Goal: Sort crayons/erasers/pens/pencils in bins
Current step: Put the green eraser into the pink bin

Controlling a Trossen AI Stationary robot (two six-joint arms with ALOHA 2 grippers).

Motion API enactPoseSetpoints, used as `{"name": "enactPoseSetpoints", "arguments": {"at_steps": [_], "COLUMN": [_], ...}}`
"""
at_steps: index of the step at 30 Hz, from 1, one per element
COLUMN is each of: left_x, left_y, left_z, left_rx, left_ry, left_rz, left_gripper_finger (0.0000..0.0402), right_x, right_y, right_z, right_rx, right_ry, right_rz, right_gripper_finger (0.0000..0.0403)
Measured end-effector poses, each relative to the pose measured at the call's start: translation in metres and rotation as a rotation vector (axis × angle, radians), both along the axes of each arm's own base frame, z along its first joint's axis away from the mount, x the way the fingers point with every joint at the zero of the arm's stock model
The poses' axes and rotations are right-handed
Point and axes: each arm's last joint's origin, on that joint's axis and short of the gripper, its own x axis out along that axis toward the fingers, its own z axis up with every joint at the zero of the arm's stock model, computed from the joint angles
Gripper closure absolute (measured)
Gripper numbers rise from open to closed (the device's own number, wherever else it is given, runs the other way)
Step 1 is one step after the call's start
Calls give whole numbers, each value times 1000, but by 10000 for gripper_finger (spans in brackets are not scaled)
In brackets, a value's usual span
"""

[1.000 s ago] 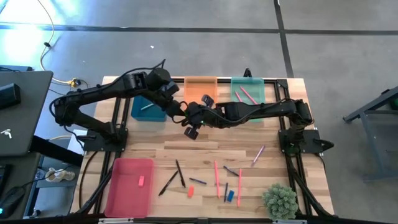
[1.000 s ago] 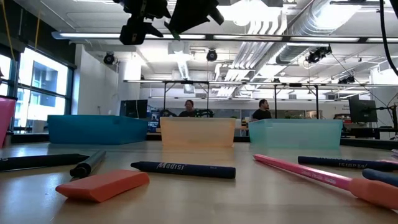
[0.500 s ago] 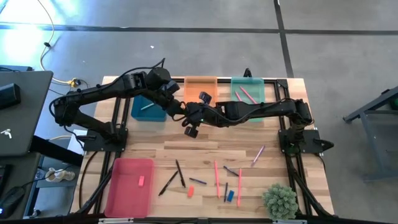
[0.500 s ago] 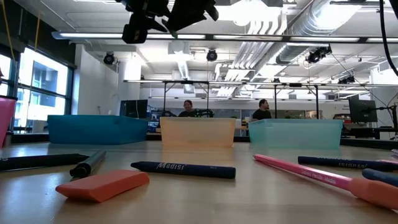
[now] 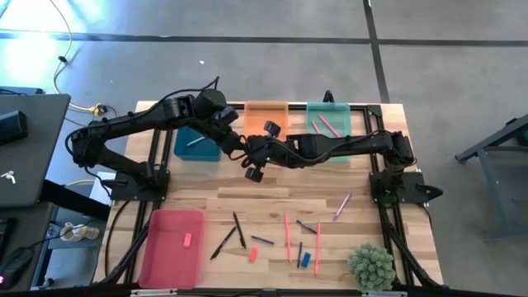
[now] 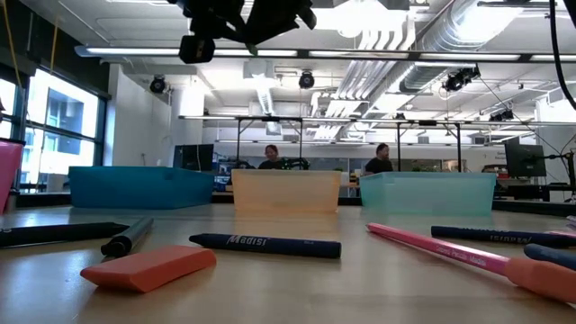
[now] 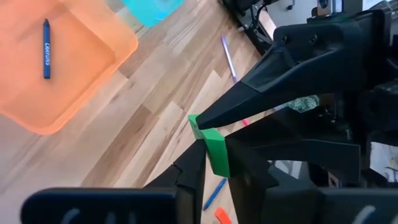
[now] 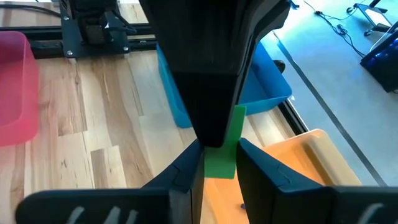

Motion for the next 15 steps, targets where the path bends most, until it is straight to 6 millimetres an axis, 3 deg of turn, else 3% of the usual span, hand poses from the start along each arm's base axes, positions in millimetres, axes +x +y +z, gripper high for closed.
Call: {"name": "enactPoseSetpoints", "arguments": {"at_steps": [7, 15], "left_x": [0, 0], "left_y": [1, 1], "left_z": [0, 0], "left_rx": [41, 55], "left_ry": [11, 10], "left_rz": [14, 4], "left_gripper_finger": [383, 385], "right_x": [0, 0], "right_y": [0, 0], "right_z": [0, 0], "right_rx": [-7, -6], "right_ry": [5, 6], "right_rz": [2, 3], "right_gripper_finger": [332, 332]}}
